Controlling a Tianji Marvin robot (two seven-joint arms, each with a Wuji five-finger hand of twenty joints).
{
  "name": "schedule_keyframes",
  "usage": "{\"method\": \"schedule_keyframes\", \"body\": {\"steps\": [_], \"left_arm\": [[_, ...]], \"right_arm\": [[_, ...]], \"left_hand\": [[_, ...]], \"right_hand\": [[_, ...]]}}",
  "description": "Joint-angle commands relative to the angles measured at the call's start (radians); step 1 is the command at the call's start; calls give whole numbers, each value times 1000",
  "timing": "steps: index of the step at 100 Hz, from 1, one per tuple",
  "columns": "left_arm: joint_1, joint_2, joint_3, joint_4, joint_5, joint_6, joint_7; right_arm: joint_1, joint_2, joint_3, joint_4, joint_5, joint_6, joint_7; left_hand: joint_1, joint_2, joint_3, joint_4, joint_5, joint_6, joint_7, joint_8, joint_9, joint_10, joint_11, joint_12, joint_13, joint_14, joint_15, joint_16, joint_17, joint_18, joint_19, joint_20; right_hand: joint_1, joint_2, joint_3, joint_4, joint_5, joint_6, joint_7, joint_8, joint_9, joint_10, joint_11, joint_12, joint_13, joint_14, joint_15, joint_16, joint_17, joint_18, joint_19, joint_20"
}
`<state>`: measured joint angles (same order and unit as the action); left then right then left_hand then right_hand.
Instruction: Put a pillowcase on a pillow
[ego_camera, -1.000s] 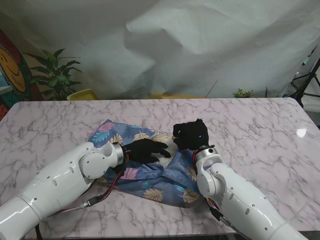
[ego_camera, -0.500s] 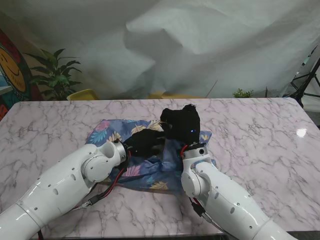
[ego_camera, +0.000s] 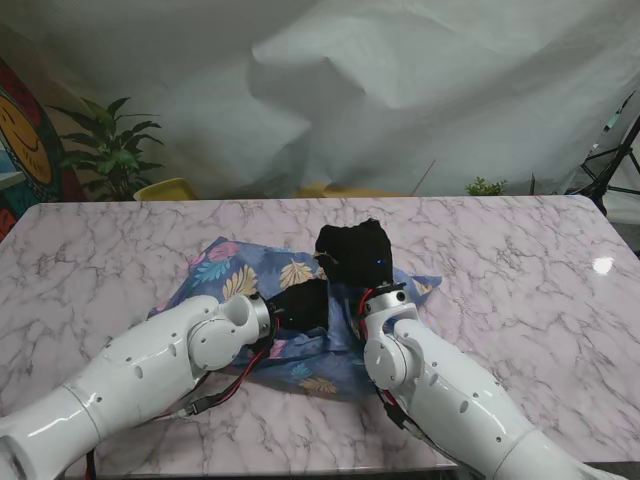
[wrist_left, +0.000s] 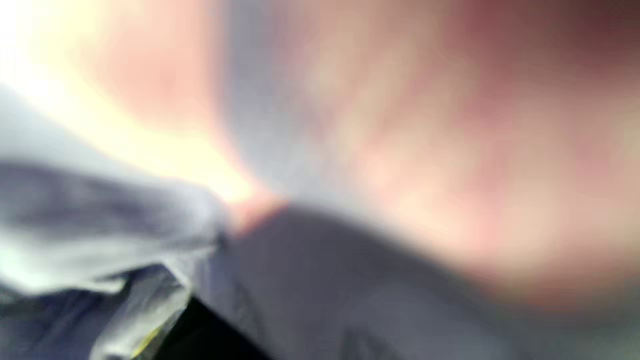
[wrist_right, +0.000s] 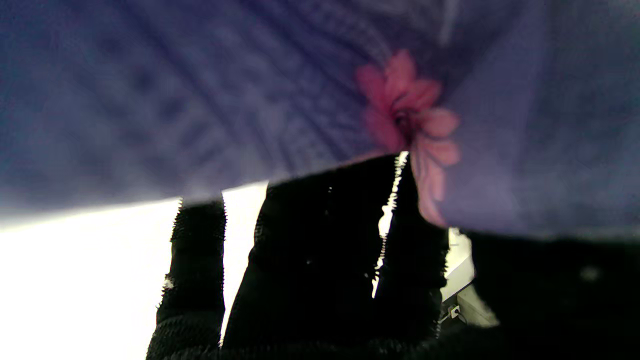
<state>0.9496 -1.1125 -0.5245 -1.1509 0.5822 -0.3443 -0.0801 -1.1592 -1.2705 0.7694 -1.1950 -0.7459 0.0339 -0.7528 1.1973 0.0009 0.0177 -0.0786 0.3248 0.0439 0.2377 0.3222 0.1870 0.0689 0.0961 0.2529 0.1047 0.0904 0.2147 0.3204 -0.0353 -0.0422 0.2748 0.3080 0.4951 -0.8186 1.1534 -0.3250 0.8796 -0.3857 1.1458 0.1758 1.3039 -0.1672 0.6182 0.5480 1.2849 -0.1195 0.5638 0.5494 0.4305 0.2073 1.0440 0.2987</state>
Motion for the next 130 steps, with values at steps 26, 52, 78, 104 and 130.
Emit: {"method": "schedule_keyframes", "body": {"steps": [26,52,78,104,130], "left_arm": [[-47,-43,52,81,-60,26,-47],[14,-5,-54,-6,-17,45,-71],[54,19,-122,-52,3,4,-98],[103,30,-194,-97,24,18,-102],[184,42,-305,-179,69,9,-88]], "right_arm": [[-106,51,57,-110,-42,-4,155],[-193,120,108,-204,-85,52,417],[-267,141,193,-297,-104,16,477],[-380,140,304,-450,-161,38,409],[-468,182,375,-502,-339,43,487]], "left_hand": [[57,39,-33,26,-28,-10,-8,-8,-43,-13,-12,14,-20,-15,-25,4,8,-30,-26,4],[50,36,-35,27,-1,-8,12,-1,-14,-13,53,33,1,-1,14,20,15,-7,11,37],[0,45,-43,32,16,-11,26,2,2,-18,91,23,29,12,17,12,10,3,18,32],[-31,49,-36,40,29,-11,35,3,5,-17,104,19,37,10,18,14,16,7,26,32],[-23,41,-23,42,62,-25,61,9,33,-20,135,21,70,12,28,17,21,13,87,47]], "right_hand": [[20,31,79,6,-6,-114,56,19,15,-31,-25,-2,11,-33,1,2,-6,-2,14,-15],[-230,267,-111,5,-101,30,-60,12,-159,20,-4,-78,-111,5,-123,-46,-104,16,-18,-21],[-520,695,-524,195,-209,191,-370,202,-390,102,-81,-154,-380,108,-288,-170,-217,53,-87,-6],[-459,879,-852,246,-473,273,-546,132,-697,187,-123,-216,-637,155,-359,-249,-305,36,-152,13],[-252,616,-298,238,-369,140,-433,140,-567,96,-82,-225,-545,68,-305,-271,-225,-13,-85,-34]]}}
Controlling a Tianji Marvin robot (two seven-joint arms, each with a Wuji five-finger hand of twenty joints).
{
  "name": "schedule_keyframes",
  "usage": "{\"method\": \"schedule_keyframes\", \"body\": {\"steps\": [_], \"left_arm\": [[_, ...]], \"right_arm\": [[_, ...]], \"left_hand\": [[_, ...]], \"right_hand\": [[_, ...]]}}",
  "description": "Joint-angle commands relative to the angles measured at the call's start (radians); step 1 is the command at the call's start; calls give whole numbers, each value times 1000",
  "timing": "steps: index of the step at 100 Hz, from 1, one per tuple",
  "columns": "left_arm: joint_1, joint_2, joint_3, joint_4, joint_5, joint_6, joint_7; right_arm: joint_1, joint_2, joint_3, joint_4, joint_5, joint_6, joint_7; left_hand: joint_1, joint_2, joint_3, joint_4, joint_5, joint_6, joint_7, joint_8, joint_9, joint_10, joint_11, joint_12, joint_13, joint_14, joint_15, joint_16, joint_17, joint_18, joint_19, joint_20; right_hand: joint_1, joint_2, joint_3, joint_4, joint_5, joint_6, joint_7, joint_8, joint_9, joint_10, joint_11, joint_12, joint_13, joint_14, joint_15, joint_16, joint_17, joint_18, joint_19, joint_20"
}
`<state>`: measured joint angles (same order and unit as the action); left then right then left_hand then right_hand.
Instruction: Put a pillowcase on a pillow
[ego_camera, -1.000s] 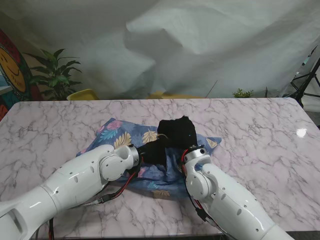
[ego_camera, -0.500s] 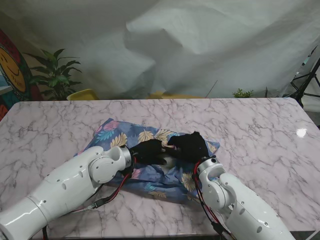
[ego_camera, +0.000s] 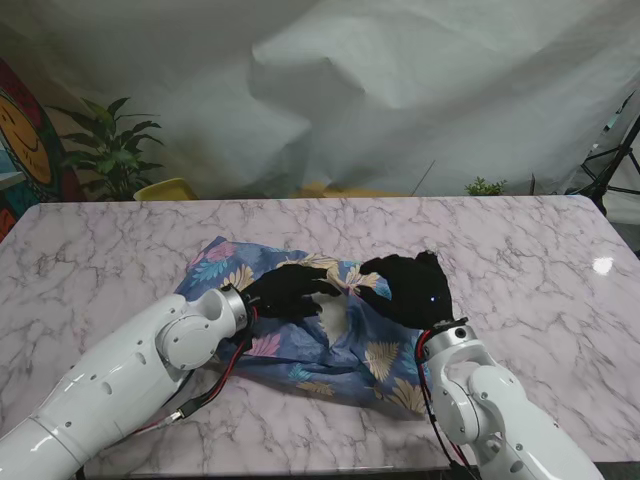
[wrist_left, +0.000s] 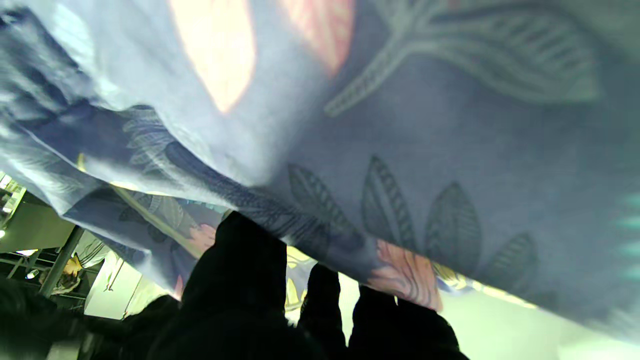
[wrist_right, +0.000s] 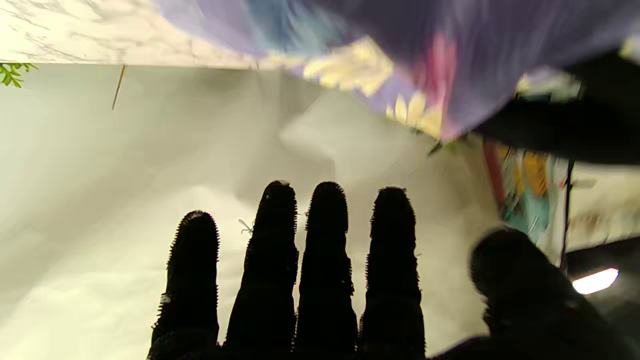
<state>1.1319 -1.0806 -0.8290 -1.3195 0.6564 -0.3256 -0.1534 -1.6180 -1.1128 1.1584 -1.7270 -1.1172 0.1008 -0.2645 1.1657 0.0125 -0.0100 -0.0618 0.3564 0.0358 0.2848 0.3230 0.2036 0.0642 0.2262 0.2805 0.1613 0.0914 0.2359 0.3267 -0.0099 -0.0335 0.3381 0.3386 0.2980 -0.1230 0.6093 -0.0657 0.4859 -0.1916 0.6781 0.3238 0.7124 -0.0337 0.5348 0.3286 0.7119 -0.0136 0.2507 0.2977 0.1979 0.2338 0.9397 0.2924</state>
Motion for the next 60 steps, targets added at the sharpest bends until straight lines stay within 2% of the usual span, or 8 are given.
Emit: {"method": "schedule_keyframes", "body": {"steps": [1,12,21,24,26,36,44,60], "left_arm": [[3,11,-3,-13,-5,-11,-18],[-3,24,-12,-24,-17,-51,-74],[-20,34,-8,-23,-68,-80,-139],[-27,38,-4,-26,-87,-81,-168],[-31,41,-2,-28,-96,-82,-184],[-58,53,22,-29,-96,-95,-229],[-78,62,45,-31,-92,-97,-264],[-110,73,84,-32,-57,-91,-298]], "right_arm": [[-9,27,-15,32,29,-25,5],[16,44,-47,78,-19,-47,53],[66,52,-93,137,-36,-63,66],[85,53,-110,158,-36,-65,61],[97,53,-120,171,-36,-67,58],[145,51,-162,224,-33,-63,22],[166,47,-179,247,-22,-60,-4],[178,45,-183,252,-14,-55,-9]], "left_hand": [[11,28,6,25,30,-17,14,8,17,-16,5,-7,15,12,7,10,-5,5,26,16],[51,5,17,21,27,-32,16,6,32,-21,8,-9,34,11,8,10,-10,8,37,11],[114,-46,45,-2,-14,-60,-10,-15,30,-21,-8,-24,31,17,-18,-4,-17,18,-14,-39],[-94,-157,467,2,-27,-75,-24,-31,29,-22,-17,-33,28,19,-28,-7,-15,20,-49,-39],[-150,-208,641,0,-41,-87,-39,-40,26,-23,-18,-34,24,19,-32,-8,-17,19,-66,-41],[-168,-340,922,-3,-67,-112,-80,-73,13,-9,-22,-41,14,26,-43,-8,-23,20,-109,-33],[-194,-366,950,-2,-81,-112,-94,-85,-9,1,-27,-46,2,30,-47,-9,-25,26,-121,-31],[-252,-323,689,6,25,-135,-19,-46,-47,12,-101,-21,-17,-12,18,62,-11,16,-115,7]], "right_hand": [[-49,-97,282,-36,24,-57,37,-16,26,-42,3,-6,29,-40,9,-20,9,-42,21,-29],[61,-263,493,-144,19,-112,117,-120,53,-95,9,-17,52,-77,14,-32,31,-75,27,-31],[134,-342,595,-96,32,-150,129,-98,63,-131,8,-20,55,-101,13,-43,40,-99,25,-32],[156,-358,610,-73,43,-161,112,-37,68,-137,9,-19,58,-105,17,-48,42,-103,24,-31],[169,-370,621,-70,48,-171,112,-28,72,-143,9,-19,59,-107,18,-49,44,-107,24,-31],[154,-403,640,-72,59,-184,117,-18,84,-152,10,-20,65,-110,24,-49,47,-113,25,-31],[109,-415,627,-128,63,-195,127,-64,94,-152,8,-20,67,-108,29,-48,46,-114,25,-30],[81,-413,601,-155,61,-189,144,-101,101,-147,8,-21,73,-104,33,-46,46,-113,27,-29]]}}
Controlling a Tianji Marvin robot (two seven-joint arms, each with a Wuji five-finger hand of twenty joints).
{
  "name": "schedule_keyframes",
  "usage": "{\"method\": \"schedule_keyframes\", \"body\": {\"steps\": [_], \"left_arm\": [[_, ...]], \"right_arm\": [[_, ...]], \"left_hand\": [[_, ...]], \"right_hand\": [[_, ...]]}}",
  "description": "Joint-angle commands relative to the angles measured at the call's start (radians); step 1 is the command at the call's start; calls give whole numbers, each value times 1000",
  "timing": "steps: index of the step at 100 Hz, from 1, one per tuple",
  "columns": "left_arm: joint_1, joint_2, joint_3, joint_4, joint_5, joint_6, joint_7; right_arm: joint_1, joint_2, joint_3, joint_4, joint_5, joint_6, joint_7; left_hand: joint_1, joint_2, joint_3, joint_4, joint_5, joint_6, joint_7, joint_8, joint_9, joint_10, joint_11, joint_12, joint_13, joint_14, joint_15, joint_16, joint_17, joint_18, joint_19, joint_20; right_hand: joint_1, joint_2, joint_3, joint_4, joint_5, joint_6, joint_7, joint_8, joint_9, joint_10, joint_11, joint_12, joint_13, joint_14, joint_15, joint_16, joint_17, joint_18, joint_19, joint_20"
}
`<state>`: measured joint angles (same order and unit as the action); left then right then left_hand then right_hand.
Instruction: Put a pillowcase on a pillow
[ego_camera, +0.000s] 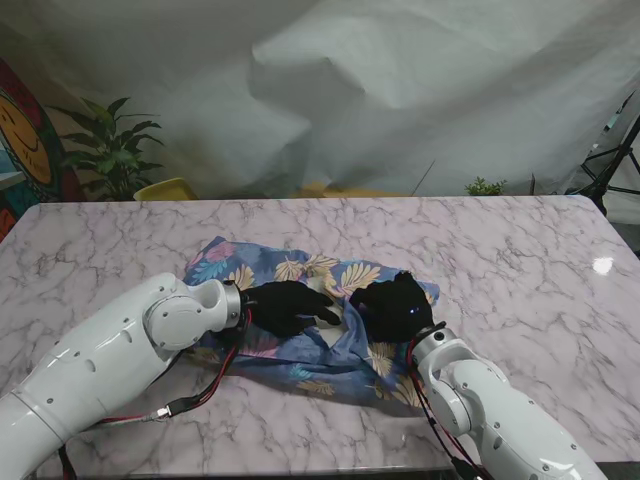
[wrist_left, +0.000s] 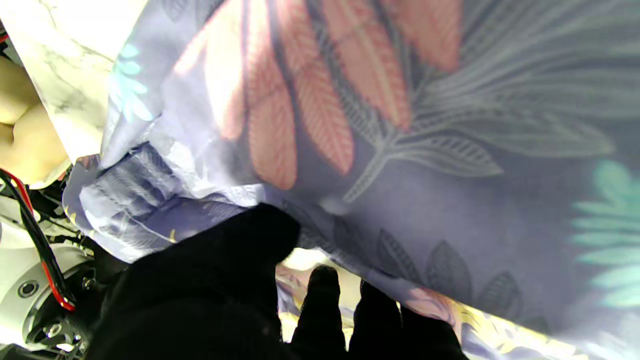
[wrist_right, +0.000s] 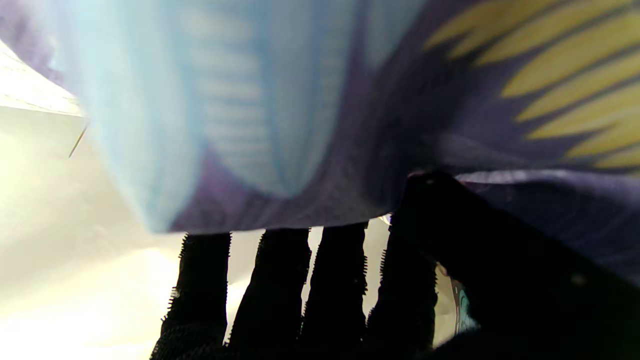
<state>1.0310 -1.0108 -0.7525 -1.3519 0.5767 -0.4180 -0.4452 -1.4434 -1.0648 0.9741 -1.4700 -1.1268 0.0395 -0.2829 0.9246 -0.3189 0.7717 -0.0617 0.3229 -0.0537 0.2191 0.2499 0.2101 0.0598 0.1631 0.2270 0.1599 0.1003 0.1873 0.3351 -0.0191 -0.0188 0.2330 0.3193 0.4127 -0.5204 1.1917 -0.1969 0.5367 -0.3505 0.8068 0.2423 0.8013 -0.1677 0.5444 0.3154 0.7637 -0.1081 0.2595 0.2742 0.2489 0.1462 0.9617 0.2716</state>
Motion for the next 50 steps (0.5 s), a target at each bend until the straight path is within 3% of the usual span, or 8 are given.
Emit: {"method": "schedule_keyframes", "body": {"steps": [1,7,10,12,18,29,36,50], "left_arm": [[-10,3,9,0,26,2,-7],[-17,6,18,-2,71,0,-1],[-17,6,18,-3,102,-2,8],[-13,4,15,-4,123,-2,22],[-1,-2,1,-1,185,-9,89],[33,-12,-40,-11,246,-2,172],[59,-28,-69,-8,270,6,262],[91,-55,-102,-12,266,11,399]], "right_arm": [[3,-3,1,-5,-5,6,10],[6,-3,1,-5,-4,6,14],[9,-4,-1,-4,-3,7,14],[11,-4,-2,-4,-3,8,14],[19,-4,-9,-2,-2,10,14],[43,-4,-33,7,-5,9,15],[63,-3,-53,14,-11,12,19],[98,-5,-88,33,-9,15,18]], "left_hand": [[-6,15,-122,4,71,-50,62,35,-61,20,-43,45,-23,-26,83,69,-4,0,-4,32],[12,42,-253,8,165,-69,216,111,-79,25,-66,140,-46,-38,129,124,-11,-4,31,53],[52,21,-342,-19,207,-96,325,166,-80,23,-65,185,-48,-43,143,136,-11,-7,45,54],[116,3,-468,-15,215,-128,461,211,-76,19,-55,214,-44,-44,156,143,-10,-8,64,56],[135,12,-582,1,206,-191,768,297,-57,8,11,256,-21,-41,181,150,-9,-9,139,76],[122,8,-504,-22,169,-194,916,262,-25,44,100,222,37,24,163,106,5,25,266,69],[132,14,-442,-44,122,-163,973,280,125,93,127,133,185,73,146,60,77,83,359,38],[187,-2,-392,-53,55,-101,1025,359,458,-18,222,94,470,29,198,62,165,83,491,58]], "right_hand": [[-35,-16,18,-25,11,-29,16,-20,12,-13,-1,-7,21,-9,24,-22,-5,-25,5,-8],[-36,-19,14,-29,16,-26,19,-24,14,-8,-1,-7,22,-7,25,-22,-5,-22,5,-8],[-34,-23,13,-31,21,-25,21,-26,17,-6,1,-7,24,-7,26,-21,-7,-22,5,-8],[-32,-26,13,-33,23,-27,22,-28,17,-5,1,-7,24,-6,26,-21,-7,-21,5,-8],[-31,-39,10,-43,31,-33,27,-35,19,-8,0,-7,25,-7,26,-20,-7,-21,5,-8],[-55,-51,7,-45,32,-32,28,-41,18,-8,-3,-9,23,-10,23,-20,-8,-21,4,-8],[-93,-50,4,-32,31,-28,24,-42,14,-6,-7,-10,21,-10,20,-21,-9,-22,2,-9],[-160,-27,-9,25,26,-10,2,-4,6,-1,-10,-11,15,-7,16,-21,-13,-22,-1,-11]]}}
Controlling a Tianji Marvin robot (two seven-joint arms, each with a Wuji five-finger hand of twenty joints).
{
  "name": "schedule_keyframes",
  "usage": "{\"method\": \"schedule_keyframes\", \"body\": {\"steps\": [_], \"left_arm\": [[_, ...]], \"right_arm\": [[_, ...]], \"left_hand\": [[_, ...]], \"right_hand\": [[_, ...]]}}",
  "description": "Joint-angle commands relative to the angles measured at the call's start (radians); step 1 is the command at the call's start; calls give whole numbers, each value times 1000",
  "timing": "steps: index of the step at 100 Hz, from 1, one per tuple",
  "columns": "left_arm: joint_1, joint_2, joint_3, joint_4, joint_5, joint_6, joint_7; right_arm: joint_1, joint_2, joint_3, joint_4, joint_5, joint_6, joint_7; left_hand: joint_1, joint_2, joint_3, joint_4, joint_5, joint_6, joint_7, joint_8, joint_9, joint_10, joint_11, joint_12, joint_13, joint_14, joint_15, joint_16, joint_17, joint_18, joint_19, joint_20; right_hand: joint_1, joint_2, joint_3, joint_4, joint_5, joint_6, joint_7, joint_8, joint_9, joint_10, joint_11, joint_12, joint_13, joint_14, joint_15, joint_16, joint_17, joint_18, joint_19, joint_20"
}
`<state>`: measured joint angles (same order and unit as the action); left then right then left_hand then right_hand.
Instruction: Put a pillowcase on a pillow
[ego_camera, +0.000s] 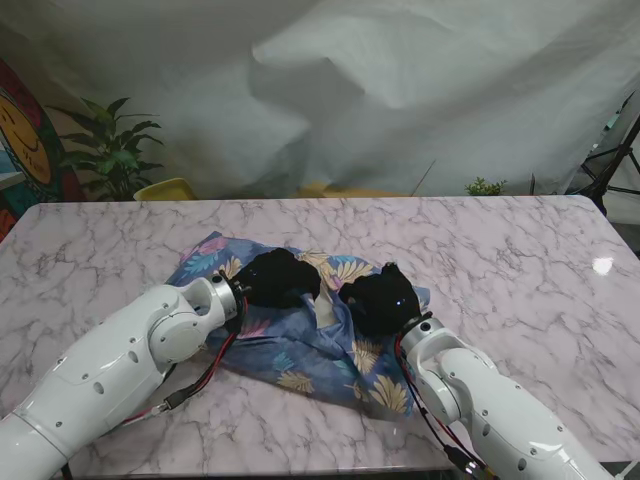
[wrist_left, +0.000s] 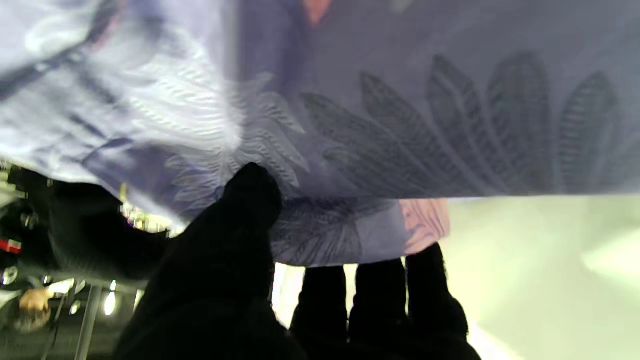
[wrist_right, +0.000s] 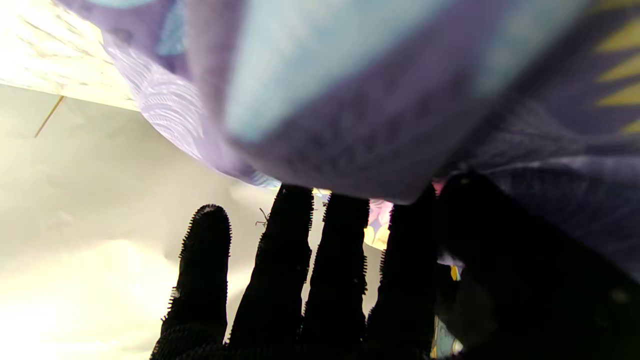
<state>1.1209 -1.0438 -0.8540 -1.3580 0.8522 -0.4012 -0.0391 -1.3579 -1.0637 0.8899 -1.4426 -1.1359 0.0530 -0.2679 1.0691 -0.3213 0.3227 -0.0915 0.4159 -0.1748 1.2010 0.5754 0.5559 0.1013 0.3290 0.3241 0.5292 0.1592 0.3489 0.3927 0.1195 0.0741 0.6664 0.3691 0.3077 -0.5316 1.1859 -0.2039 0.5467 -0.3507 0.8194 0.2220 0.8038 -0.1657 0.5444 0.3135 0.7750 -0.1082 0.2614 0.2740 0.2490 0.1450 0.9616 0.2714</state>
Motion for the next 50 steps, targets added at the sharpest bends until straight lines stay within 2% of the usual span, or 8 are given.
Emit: {"method": "schedule_keyframes", "body": {"steps": [1,6,9,14,25,28,40,50], "left_arm": [[3,-24,-2,-5,-11,-8,1],[5,-35,-4,5,-25,-30,47],[6,-42,-4,13,-38,-48,76],[6,-54,1,32,-43,-78,141],[11,-72,8,49,-67,-125,196],[11,-77,12,56,-84,-140,202],[9,-88,32,78,-152,-173,186],[-10,-84,61,104,-193,-182,129]], "right_arm": [[14,-7,-5,7,1,2,3],[23,-7,-14,10,2,4,2],[27,-7,-18,11,2,5,3],[34,-8,-24,14,2,6,5],[59,-12,-42,33,21,5,11],[68,-14,-49,43,30,4,9],[97,-16,-74,74,52,-13,13],[102,-10,-78,83,44,-32,29]], "left_hand": [[45,-3,65,-24,-38,24,42,40,157,-79,57,42,124,-41,45,14,31,-14,71,12],[37,-26,114,-32,-29,30,45,57,321,-133,17,204,200,-74,88,52,55,-27,122,29],[37,-35,134,-35,-24,27,47,63,378,-140,-13,295,222,-83,119,84,67,-33,148,38],[33,-47,156,-38,-17,13,48,67,430,-158,26,413,259,-93,201,198,91,-43,203,60],[1,-80,239,-60,-1,7,54,78,447,-147,83,450,293,-94,265,336,119,-39,266,85],[-5,-88,256,-65,2,8,54,81,449,-144,89,453,288,-69,276,356,124,-37,275,88],[-7,-86,263,-67,2,16,52,78,444,-137,90,456,277,-65,286,369,120,-35,284,92],[27,-40,144,-36,-7,35,32,43,430,-141,38,452,262,-88,235,322,103,-43,271,87]], "right_hand": [[-58,-15,-4,34,15,-9,-12,18,3,-4,-10,-9,3,-7,14,-21,-13,-21,-1,-10],[-68,-10,-8,36,14,-8,-14,24,2,-2,-10,-9,2,-6,14,-21,-15,-21,-2,-11],[-75,-7,-12,37,14,-6,-15,27,0,1,-11,-9,0,-4,13,-21,-16,-20,-2,-11],[-88,1,-21,37,14,-6,-18,32,0,-1,-11,-9,-2,-5,13,-21,-17,-21,-2,-11],[-112,14,-42,35,8,0,-28,39,-8,6,-15,-10,-8,-2,11,-22,-22,-17,-5,-12],[-119,17,-49,34,7,1,-30,41,-9,7,-15,-10,-10,-1,11,-22,-24,-17,-6,-12],[-150,27,-80,29,-9,3,-40,47,-24,9,-16,-10,-25,-2,7,-23,-35,-17,-10,-14],[-163,32,-94,27,-11,3,-42,53,-27,6,-13,-9,-29,-6,7,-24,-35,-19,-10,-14]]}}
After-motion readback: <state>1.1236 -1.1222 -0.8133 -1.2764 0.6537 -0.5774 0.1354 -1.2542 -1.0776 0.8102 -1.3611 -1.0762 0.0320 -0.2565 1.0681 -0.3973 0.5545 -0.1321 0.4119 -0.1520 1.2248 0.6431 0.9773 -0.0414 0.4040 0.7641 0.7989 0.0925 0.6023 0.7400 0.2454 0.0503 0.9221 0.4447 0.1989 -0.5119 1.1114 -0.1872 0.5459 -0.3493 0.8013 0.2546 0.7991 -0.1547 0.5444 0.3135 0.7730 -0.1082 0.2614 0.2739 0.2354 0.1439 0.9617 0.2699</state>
